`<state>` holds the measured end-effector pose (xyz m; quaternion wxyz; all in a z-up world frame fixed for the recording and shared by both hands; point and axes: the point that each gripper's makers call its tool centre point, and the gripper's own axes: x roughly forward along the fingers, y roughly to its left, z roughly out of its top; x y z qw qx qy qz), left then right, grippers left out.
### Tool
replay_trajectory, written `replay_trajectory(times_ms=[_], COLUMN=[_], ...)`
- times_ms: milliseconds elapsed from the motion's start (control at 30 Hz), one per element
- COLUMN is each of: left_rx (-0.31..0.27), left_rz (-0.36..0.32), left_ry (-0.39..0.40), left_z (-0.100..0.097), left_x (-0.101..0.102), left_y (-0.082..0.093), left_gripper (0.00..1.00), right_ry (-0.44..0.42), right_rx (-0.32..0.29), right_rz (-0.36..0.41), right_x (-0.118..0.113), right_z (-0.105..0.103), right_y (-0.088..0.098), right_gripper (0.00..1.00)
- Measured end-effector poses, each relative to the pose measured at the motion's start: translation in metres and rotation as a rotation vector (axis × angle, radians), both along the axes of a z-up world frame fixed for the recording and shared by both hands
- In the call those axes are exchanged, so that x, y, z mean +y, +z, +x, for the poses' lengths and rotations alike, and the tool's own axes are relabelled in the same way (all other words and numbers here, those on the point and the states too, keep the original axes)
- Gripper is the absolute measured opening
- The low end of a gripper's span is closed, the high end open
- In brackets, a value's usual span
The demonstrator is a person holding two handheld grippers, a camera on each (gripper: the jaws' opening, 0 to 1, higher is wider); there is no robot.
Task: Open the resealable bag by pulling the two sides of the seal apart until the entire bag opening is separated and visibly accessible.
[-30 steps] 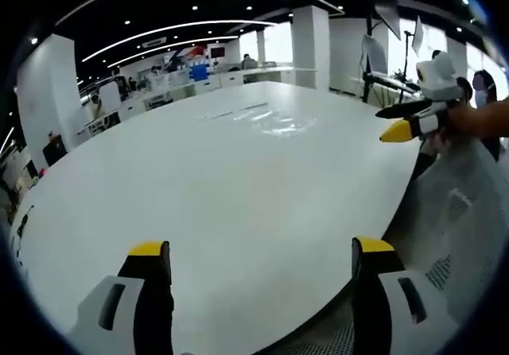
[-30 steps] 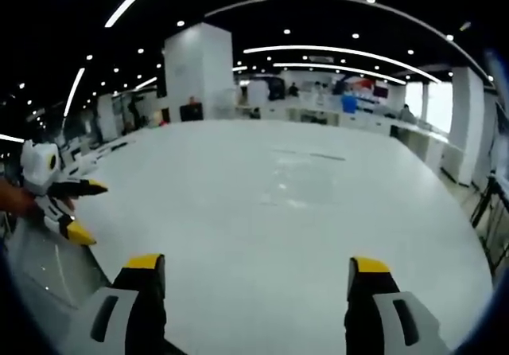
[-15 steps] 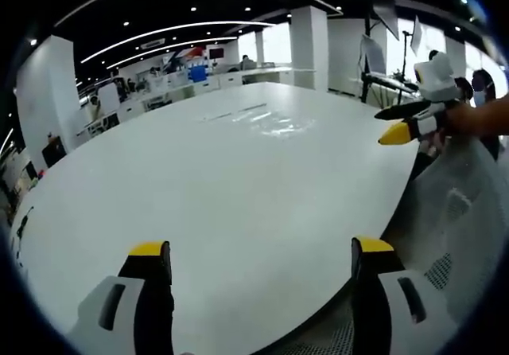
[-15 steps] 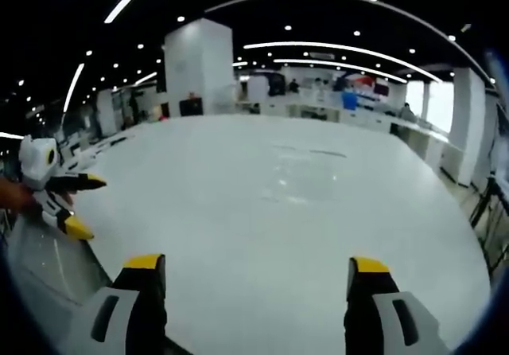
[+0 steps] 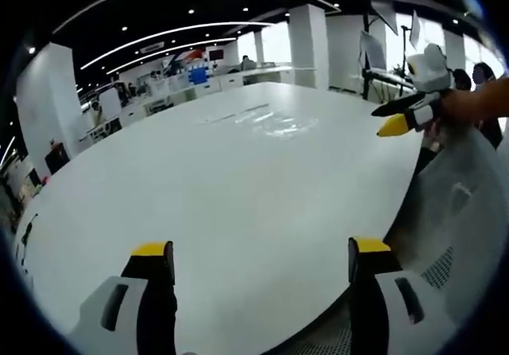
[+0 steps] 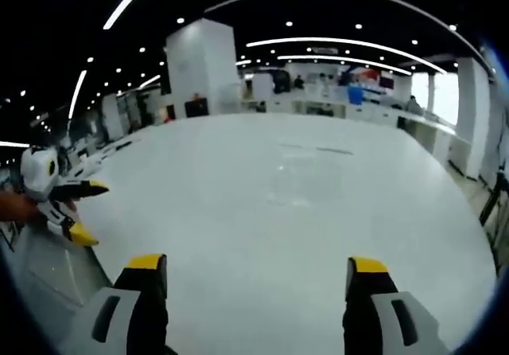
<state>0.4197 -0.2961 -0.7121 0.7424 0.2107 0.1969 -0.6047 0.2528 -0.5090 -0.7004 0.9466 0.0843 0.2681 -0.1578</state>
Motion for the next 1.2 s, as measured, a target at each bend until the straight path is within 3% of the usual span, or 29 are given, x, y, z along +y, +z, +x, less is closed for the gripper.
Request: replay_trajectory(times_ms=[133,200,267,333,533,633,833,1033,1200], left_rx=[0.003,0.006,0.010,0.054,0.046,0.078,0.091,0.095,0.089], left_rz=[-0.003,0.001,0.002,-0.027,-0.004,-0.022,-0.020,-0.032,-0.020], left_ry=[0.006,0.005,0.002,-0.013,-0.011,-0.020,-0.024,-0.024,-0.028], left_z=[0.001,0.000,-0.001,-0.007,-0.006,-0.010,-0.012,-0.013,-0.013], left_x=[0.000,0.000,0.000,-0.003,-0.001,-0.003,-0.004,-0.005,-0.004], left_y=[0.001,-0.001,0.000,0.002,-0.001,0.001,0.000,0.002,0.000], left_gripper=[0.89,0.89,0.89,0.89,0.89,0.89,0.89,0.88,0.87], right_ry=[0.090,0.151,0.183,0.215,0.287,0.333,0.324,0.401,0.400], right_rx=[0.011,-0.012,-0.005,0.005,0.044,0.046,0.056,0.131,0.153], right_rz=[-0.045,-0.064,-0.054,-0.040,-0.035,-0.024,0.023,-0.031,-0.023], right_x=[-0.012,-0.019,-0.025,-0.034,-0.057,-0.063,-0.076,-0.083,-0.094], right_z=[0.016,0.028,0.033,0.039,0.053,0.061,0.072,0.084,0.091], right_y=[0.001,0.004,0.001,-0.003,-0.016,-0.022,-0.032,-0.047,-0.053], right_gripper=[0.92,0.88,0.86,0.83,0.79,0.79,0.73,0.68,0.65])
